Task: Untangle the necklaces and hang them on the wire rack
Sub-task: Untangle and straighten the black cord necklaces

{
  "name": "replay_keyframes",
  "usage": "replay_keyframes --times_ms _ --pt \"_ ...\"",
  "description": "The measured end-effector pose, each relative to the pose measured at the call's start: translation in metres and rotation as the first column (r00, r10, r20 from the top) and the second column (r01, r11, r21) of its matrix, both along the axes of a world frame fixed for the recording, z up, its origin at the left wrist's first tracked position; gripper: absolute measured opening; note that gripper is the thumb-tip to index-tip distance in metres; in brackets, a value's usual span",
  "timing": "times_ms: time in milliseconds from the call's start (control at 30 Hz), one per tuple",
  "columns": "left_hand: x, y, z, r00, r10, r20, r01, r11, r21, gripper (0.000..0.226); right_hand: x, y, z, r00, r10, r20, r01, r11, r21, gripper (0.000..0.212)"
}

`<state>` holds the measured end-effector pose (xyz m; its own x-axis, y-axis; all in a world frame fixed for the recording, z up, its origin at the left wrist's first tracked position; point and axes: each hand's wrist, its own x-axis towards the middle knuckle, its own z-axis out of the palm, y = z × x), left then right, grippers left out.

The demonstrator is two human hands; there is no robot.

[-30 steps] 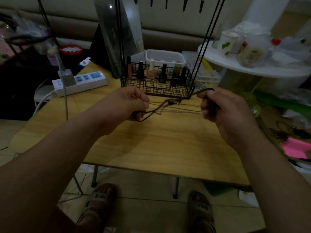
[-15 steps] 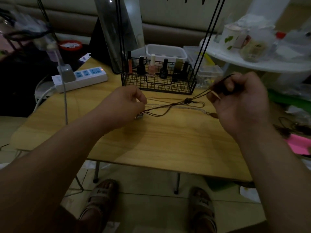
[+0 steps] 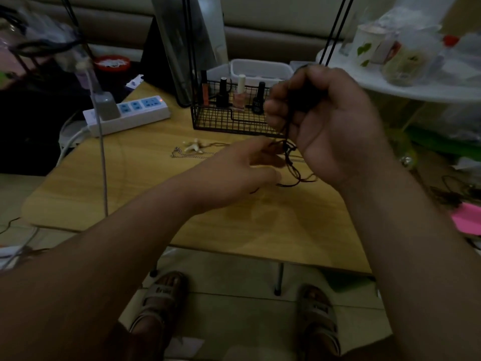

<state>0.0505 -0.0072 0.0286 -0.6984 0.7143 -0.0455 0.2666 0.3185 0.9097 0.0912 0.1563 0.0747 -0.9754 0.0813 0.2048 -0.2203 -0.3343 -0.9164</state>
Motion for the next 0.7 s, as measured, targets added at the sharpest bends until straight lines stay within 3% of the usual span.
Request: replay_keyframes --times_ms 100,200,300,400,433,567,700 --pt "-0.004 -0.004 0.003 1.0 0.014 0.011 -0.015 0.998 0.06 0.01 -0.007 0.004 0.0 1.0 0.005 0.017 -0.003 0.993 -0.122 0.026" --pt "-0.009 -0.011 0.0 0.998 0.043 0.047 -0.047 0.996 0.077 0.018 -0.009 0.012 -0.002 0.999 -0.02 0.047 0.029 0.979 -0.201 0.027" --pt "-0.01 -0.01 -0.008 0.989 0.143 0.029 -0.145 0.986 0.086 0.006 -0.007 0.014 -0.005 0.998 0.021 0.056 -0.008 0.973 -0.229 0.028" --pt "-0.007 -0.003 -0.01 0.992 0.064 0.109 -0.081 0.984 0.16 0.045 -0.007 0.005 -0.004 0.993 0.117 0.026 -0.108 0.967 -0.231 0.029" --pt "-0.006 -0.001 -0.009 0.992 0.024 0.125 -0.046 0.983 0.175 0.047 -0.007 0.003 -0.004 0.99 0.14 0.014 -0.133 0.963 -0.233 0.029" --pt "-0.003 -0.001 -0.008 0.995 -0.025 0.101 0.007 0.986 0.168 0.019 -0.009 0.006 -0.003 0.993 0.115 0.002 -0.111 0.959 -0.259 0.028" --pt "-0.01 -0.013 -0.007 0.992 -0.02 0.127 0.003 0.991 0.132 0.029 -0.007 0.025 -0.004 0.996 -0.06 0.072 0.081 0.934 -0.348 0.02"
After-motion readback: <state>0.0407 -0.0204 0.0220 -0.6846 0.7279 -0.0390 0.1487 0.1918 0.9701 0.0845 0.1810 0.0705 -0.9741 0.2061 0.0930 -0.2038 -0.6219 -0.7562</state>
